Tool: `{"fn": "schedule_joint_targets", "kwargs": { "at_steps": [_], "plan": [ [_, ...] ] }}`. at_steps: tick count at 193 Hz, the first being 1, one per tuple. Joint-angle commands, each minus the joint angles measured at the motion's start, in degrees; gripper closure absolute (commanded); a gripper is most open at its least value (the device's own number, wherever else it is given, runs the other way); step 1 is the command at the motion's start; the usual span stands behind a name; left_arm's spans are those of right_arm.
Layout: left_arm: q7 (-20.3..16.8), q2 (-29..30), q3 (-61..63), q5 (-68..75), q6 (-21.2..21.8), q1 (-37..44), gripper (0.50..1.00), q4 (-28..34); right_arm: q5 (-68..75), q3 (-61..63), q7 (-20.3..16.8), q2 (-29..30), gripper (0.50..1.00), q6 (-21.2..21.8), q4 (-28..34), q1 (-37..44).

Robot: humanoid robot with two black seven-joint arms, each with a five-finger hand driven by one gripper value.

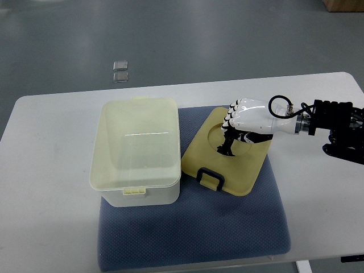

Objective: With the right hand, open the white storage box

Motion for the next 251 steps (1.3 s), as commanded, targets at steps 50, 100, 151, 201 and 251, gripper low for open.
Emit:
{"fn": "schedule_joint_targets", "kwargs": {
  "at_steps": [50, 100, 151, 201, 251],
  "plan": [
    [0.0, 0.0, 0.0, 0.0, 0.0, 0.0, 0.5, 0.0, 0.5, 1.0, 0.0, -0.4, 0.666, 0.0, -1.0, 0.2],
    [0.0, 0.0, 0.0, 0.0, 0.0, 0.0, 0.5, 0.0, 1.0, 9.7, 0.0, -2.4, 0.658, 0.0, -0.3, 2.6],
    [0.0, 0.0, 0.0, 0.0, 0.0, 0.0, 0.5, 0.0, 9.1, 42.7, 0.0, -3.0, 0.658, 38.3, 0.3, -0.9],
    [0.0, 0.0, 0.0, 0.0, 0.0, 0.0, 0.5, 0.0, 30.7, 70.9, -5.2, 4.6, 0.658, 57.0, -2.1, -11.4],
    [0.0, 0.0, 0.0, 0.0, 0.0, 0.0, 0.5, 0.0, 60.7, 74.7, -20.6, 11.1, 0.572, 46.2, -10.6, -15.3]
  ]
}}
